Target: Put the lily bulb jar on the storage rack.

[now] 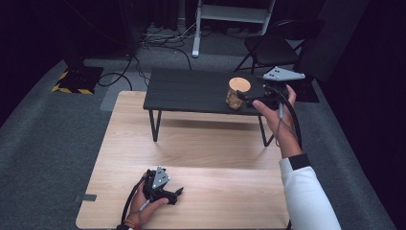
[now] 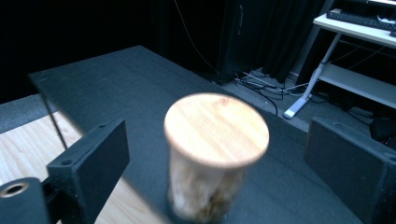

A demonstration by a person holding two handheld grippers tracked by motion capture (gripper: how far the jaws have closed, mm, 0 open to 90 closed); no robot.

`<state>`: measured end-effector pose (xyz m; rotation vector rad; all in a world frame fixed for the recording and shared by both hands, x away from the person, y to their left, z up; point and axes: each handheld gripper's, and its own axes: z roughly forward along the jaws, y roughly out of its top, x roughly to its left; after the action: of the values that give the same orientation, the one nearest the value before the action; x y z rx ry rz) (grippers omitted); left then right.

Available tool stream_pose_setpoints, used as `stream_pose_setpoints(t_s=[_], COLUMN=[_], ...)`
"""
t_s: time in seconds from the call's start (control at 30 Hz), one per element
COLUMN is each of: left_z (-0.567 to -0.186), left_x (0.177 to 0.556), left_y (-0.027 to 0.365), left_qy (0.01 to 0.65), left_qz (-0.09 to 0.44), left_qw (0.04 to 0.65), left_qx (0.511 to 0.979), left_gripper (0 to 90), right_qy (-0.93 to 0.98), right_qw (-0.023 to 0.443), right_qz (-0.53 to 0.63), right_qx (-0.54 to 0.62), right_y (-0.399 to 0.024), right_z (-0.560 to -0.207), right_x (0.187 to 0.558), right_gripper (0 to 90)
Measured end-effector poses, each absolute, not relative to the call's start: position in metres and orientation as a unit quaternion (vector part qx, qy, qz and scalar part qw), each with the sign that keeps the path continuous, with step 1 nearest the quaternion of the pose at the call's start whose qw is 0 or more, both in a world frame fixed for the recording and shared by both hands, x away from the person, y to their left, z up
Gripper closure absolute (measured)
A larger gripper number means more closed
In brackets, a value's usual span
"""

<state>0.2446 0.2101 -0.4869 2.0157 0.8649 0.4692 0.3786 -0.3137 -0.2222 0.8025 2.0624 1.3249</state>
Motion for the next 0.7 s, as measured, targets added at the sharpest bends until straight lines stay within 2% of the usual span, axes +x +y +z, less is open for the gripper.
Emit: stream_pose_setpoints(t_s=[0.7], left_z=[-0.487], left_x=[0.245], left_y=[0.21], left_qy=[0.347], left_qz=[0.188], left_qw=[0.434], left_qx=[0.81], left_gripper=[0.6], right_qy=[0.766], right_qw=[0.275], right_qz=[0.506], right_qx=[0.286], right_y=[-0.373], right_z=[-0.32], right_x=[0.295], right_gripper=[5.0])
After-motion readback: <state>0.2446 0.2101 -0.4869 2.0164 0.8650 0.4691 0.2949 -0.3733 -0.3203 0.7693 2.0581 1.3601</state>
